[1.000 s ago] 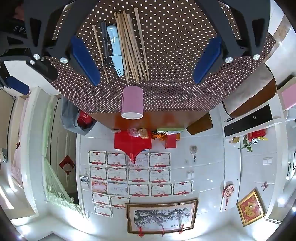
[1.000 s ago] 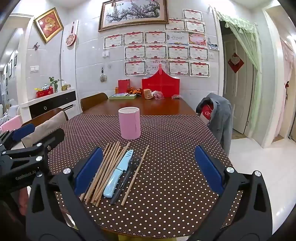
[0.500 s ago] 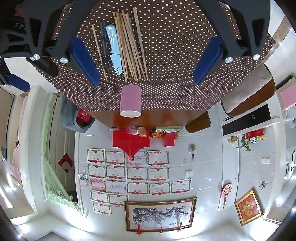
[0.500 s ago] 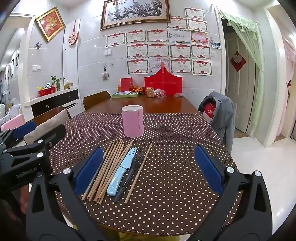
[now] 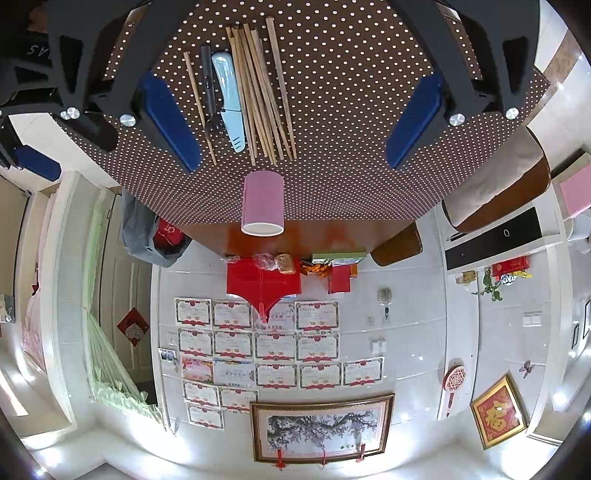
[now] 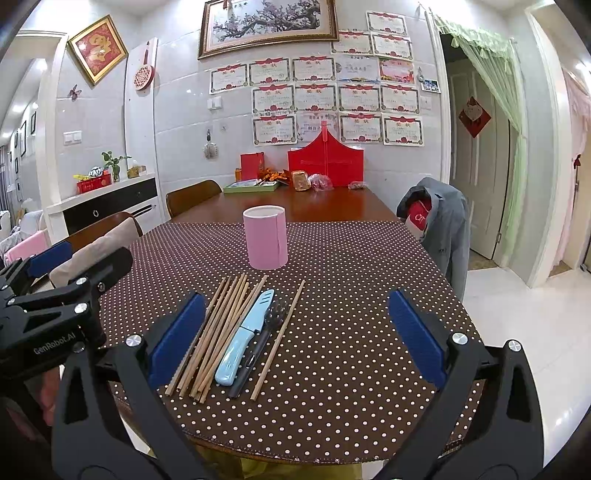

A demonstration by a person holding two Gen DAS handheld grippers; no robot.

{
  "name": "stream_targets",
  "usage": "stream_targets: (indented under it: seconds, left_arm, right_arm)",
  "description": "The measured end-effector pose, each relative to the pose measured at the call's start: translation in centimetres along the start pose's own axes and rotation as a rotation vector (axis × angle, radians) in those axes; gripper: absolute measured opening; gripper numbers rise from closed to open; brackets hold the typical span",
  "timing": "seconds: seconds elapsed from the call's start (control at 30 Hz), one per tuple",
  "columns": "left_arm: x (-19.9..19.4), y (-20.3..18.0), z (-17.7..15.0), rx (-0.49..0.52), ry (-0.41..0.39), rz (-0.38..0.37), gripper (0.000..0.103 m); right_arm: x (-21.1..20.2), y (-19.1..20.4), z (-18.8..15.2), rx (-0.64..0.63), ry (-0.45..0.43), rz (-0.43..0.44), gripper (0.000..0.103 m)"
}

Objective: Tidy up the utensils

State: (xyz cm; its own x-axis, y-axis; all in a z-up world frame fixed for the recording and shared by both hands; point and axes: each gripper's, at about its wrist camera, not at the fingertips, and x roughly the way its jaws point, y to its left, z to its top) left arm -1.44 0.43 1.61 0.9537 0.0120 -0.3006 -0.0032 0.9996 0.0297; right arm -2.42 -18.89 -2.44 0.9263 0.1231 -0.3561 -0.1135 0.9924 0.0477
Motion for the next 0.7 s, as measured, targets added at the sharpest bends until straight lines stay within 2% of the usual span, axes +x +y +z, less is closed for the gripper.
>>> stream_targets:
  seconds: [0.7]
  left_arm:
    - [0.63,-0.4,-0.82,0.004,0.0,-0.001,0.099]
  right_arm:
    - [-0.04,-0.26,0.09,0.005,0.012,0.001,0.097]
